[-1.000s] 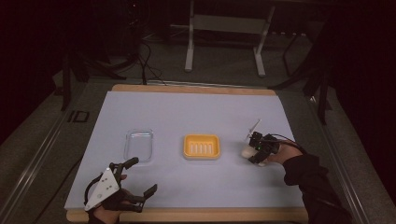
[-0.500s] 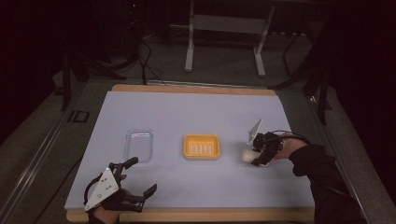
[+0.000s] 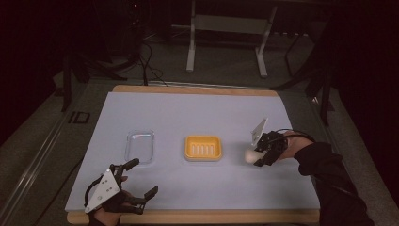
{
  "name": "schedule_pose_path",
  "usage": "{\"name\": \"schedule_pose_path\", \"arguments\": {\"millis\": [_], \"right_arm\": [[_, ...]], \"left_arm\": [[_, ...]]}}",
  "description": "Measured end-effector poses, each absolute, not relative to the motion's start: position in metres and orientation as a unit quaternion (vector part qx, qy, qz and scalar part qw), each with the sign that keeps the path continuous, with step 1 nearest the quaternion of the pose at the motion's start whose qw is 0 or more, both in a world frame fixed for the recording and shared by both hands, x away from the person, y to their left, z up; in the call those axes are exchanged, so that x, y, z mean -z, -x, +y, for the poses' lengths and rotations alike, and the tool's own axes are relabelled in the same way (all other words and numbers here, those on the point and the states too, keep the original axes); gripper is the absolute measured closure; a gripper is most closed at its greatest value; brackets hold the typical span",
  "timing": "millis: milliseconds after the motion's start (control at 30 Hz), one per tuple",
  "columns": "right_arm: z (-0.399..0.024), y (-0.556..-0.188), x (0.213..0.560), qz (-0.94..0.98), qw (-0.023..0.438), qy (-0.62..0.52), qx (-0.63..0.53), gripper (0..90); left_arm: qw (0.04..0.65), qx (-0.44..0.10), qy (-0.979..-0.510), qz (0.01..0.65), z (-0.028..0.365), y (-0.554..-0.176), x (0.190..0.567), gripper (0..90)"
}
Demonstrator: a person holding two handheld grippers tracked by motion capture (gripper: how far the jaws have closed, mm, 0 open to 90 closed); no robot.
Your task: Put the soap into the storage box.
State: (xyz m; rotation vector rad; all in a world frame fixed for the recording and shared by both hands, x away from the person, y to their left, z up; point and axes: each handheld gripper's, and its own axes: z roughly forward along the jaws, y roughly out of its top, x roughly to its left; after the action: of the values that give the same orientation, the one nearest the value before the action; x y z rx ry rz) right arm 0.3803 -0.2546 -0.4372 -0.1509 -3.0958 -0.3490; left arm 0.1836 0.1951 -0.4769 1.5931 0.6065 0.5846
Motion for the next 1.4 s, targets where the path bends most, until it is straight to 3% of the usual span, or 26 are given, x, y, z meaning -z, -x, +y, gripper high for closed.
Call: {"name": "schedule_pose_path", "arguments": {"millis": [800, 1400], "right_arm": [[-0.218, -0.383, 0.377, -0.993, -0.013, 0.017, 0.113, 49.7], [-0.182, -0.390, 0.352, -0.993, -0.022, -0.008, 0.114, 49.7]], "left_arm": [[0.621, -0.252, -0.695, 0.262, 0.195, -0.184, 0.477, 0.9], [0.619, -0.252, -0.698, 0.258, 0.194, -0.183, 0.477, 0.9]]}}
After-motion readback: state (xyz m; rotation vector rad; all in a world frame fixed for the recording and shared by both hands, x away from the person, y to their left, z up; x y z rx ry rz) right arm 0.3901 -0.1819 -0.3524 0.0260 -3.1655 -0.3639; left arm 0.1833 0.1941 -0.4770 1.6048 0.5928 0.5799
